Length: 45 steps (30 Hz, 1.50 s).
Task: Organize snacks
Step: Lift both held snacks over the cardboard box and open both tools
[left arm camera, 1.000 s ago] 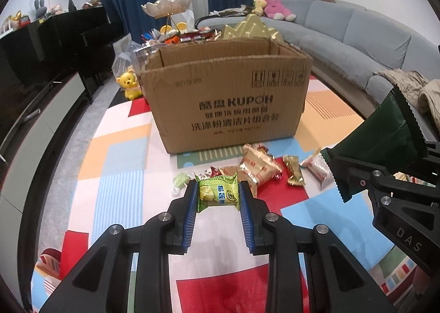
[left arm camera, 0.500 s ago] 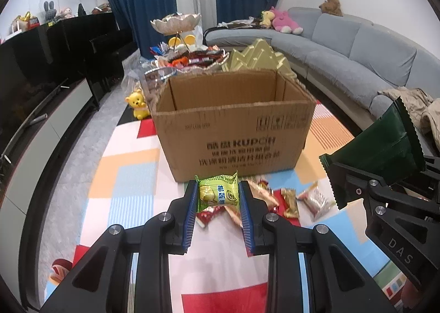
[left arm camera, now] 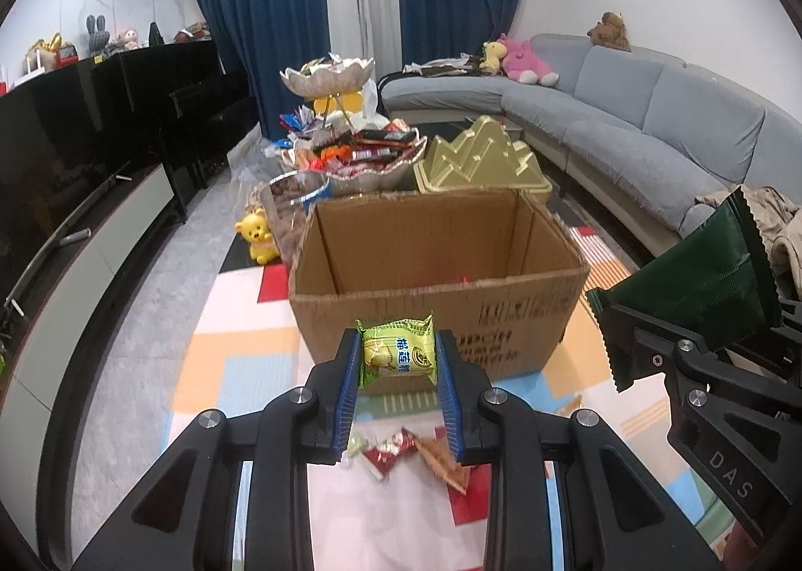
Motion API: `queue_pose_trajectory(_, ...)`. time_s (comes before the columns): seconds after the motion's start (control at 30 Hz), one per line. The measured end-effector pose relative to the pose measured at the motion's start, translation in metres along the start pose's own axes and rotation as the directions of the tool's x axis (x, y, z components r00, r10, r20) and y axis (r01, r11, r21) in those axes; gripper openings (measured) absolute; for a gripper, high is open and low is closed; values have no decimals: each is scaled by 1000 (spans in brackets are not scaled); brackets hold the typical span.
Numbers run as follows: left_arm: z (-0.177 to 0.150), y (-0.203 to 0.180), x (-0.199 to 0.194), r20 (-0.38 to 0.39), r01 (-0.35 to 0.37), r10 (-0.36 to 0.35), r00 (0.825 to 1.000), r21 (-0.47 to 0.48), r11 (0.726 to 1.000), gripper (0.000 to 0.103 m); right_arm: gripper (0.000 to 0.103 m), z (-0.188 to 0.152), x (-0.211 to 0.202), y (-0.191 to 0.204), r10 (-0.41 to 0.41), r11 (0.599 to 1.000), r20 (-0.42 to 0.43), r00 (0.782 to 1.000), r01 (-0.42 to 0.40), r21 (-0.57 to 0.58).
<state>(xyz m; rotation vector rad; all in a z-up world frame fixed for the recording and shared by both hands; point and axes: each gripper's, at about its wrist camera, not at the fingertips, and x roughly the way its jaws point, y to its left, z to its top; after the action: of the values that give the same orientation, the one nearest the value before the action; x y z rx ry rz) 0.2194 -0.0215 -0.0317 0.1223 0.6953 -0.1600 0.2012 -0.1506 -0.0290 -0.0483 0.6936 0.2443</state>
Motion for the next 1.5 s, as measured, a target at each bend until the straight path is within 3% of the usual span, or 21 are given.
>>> queue_pose_trajectory(0.43,55,12,26,45,3,-3,999,-13,1000,30,14,60,17,-8,-20,1000,71,997,22,-19)
queue_pose_trajectory(0.77,87,27,64,37,-6,7,999,-42,999,30,14,96,56,-16,-19,1000,55,998,18,6)
queue_pose_trajectory(1.17,83,41,115,-28,-17,14,1000,-78,997,31,14,101,108,-17,-11,1000,-23,1000,11,-7)
queue_pose_trajectory(1.27,80,43,123,-48,-18,14,999,-78,997,34,14,101,115,-16,-17,1000,-37,999,16,-15)
queue_pose_trajectory(1.37,78,45,127,-51,-19,15,999,-77,997,45,15,102,117,-17,-26,999,-35,999,25,-27)
queue_pose_trajectory(1.43,77,48,125,-46,-18,14,999,-95,995,60,29,103,115,-16,-38,999,-30,999,37,-36)
queue_pose_trajectory(1.47,77,50,124,-43,-20,16,999,-103,995,62,48,104,113,-16,-50,998,-22,999,49,-36)
queue_pose_trajectory(1.5,77,52,123,-42,-28,23,999,-111,993,64,62,104,111,-17,-63,997,-10,998,63,-35)
